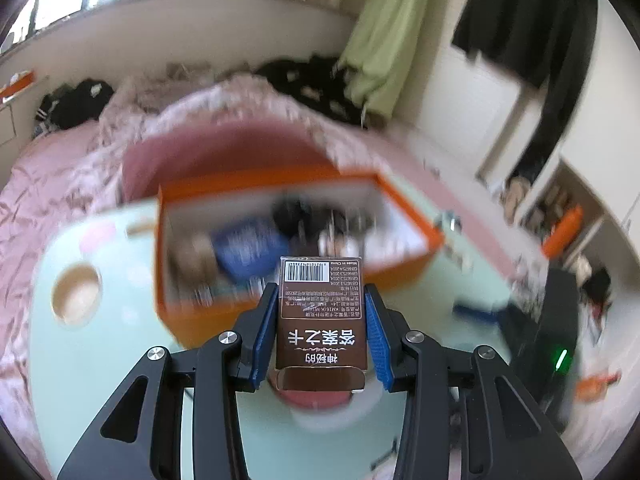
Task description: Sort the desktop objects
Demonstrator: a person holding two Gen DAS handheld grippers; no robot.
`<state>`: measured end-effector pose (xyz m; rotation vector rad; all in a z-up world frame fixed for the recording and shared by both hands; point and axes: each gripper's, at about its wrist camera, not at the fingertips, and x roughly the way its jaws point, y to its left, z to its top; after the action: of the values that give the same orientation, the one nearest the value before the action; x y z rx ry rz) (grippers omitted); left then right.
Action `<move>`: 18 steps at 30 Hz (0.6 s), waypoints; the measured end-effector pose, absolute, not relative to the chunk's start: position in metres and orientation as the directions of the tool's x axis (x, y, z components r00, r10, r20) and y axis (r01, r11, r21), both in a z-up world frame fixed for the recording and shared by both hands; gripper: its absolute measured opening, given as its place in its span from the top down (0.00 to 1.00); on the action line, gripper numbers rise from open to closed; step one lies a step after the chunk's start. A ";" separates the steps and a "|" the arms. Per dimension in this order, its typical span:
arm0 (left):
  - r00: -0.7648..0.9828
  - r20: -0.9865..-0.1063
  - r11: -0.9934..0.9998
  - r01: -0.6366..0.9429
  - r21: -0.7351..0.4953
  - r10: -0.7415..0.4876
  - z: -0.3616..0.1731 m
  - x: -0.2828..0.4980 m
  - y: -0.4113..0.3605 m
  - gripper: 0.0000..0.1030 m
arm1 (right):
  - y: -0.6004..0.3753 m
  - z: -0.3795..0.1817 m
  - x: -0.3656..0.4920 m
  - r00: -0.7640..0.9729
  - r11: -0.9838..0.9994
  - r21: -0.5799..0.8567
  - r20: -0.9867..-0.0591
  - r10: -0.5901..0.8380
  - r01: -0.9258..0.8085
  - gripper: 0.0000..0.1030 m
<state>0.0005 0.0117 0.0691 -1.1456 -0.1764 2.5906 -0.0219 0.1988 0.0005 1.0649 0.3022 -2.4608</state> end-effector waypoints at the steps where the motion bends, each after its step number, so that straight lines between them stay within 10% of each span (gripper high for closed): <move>1: -0.624 -0.715 -0.949 -0.223 -0.224 0.315 0.060 0.003 0.015 0.59 | 0.199 0.000 -0.022 -0.607 -0.879 -0.025 -0.733 -0.307 0.475 0.00; 7: -0.564 -0.768 -0.952 -0.154 -0.263 0.303 0.022 -0.006 0.018 0.56 | 0.198 0.000 -0.022 -0.607 -0.879 -0.024 -0.733 -0.308 0.476 0.00; 12: -0.615 -0.750 -0.968 -0.100 -0.230 0.242 0.026 0.016 0.001 0.29 | 0.198 -0.001 -0.023 -0.607 -0.880 -0.025 -0.733 -0.307 0.475 0.00; 18: -0.581 -0.802 -0.988 -0.132 -0.075 0.139 0.011 0.039 0.012 0.19 | 0.198 -0.001 -0.024 -0.607 -0.880 -0.026 -0.733 -0.307 0.475 0.00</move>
<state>0.0387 0.0121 0.0107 -1.3529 -0.0114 2.6658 -0.0243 0.1977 -0.0011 1.0644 0.3028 -2.4613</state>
